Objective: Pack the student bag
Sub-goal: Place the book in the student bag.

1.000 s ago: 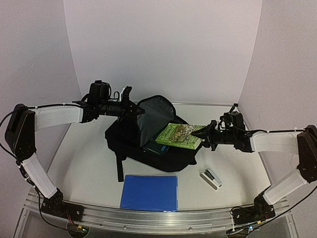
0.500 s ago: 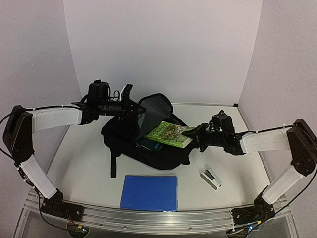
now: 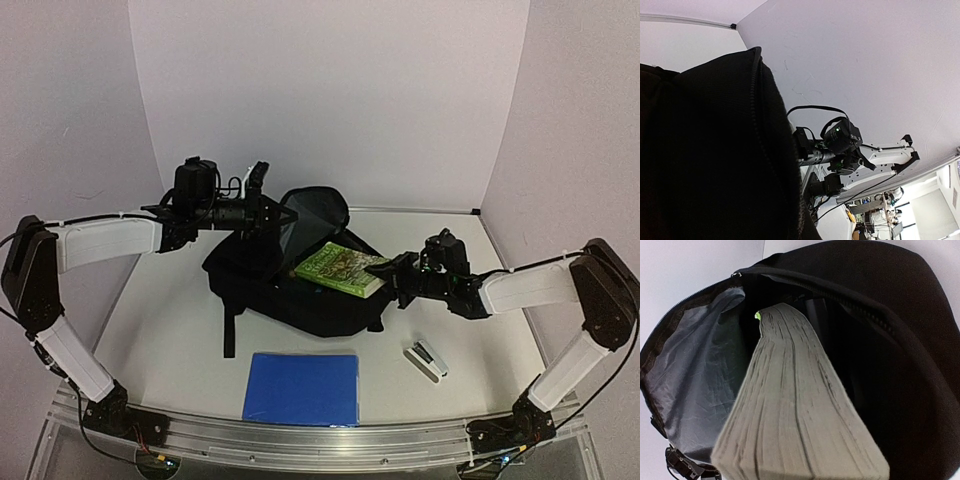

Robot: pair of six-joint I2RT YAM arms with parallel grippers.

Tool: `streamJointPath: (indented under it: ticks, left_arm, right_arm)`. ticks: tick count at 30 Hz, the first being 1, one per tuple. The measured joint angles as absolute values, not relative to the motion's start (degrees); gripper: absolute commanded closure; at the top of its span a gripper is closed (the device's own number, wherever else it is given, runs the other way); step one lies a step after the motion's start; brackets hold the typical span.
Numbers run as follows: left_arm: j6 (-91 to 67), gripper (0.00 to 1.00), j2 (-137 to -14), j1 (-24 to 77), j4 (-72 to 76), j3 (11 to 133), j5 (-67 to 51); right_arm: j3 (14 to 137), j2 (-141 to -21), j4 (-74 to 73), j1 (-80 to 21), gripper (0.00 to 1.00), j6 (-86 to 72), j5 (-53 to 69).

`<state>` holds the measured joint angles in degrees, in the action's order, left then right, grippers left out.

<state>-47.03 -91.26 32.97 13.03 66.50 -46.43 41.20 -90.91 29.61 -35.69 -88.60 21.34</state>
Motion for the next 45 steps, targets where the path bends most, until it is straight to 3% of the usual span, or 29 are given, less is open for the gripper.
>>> streamJointPath:
  ticks: [10, 14, 19, 25, 29, 36, 45]
  left_arm:
    - [-45.0, 1.0, -91.3, 35.0, 12.2, 66.5, -46.9]
    - [-44.9, 1.0, -91.7, 35.7, 12.2, 66.5, -46.9]
    - [-45.0, 1.0, -92.6, 36.8, 12.2, 66.5, -46.8]
    - [-44.8, 1.0, -92.7, 37.3, 12.0, 66.5, -46.0]
    - [-44.1, 1.0, -92.5, 37.3, 10.6, 66.2, -44.6]
    - [-42.5, 1.0, -90.4, 37.4, 7.9, 65.8, -42.1]
    - [-41.8, 1.0, -89.9, 37.5, 6.7, 65.5, -41.3]
  right_arm:
    - [50.1, -102.6, 37.5, -39.8, 1.0, -88.5, 18.6]
    - [55.9, -108.0, 38.5, -41.6, 0.94, -86.5, 17.3]
    - [63.2, -114.6, 39.1, -43.2, 0.81, -82.7, 16.4]
    - [66.4, -115.8, 35.2, -43.8, 0.47, -76.7, 14.3]
    - [65.8, -113.3, 27.2, -43.9, 0.38, -71.8, 11.1]
    - [62.7, -101.8, 17.0, -43.9, 0.32, -66.2, 6.4]
    - [61.8, -97.6, 11.7, -43.9, 0.35, -64.8, 3.8]
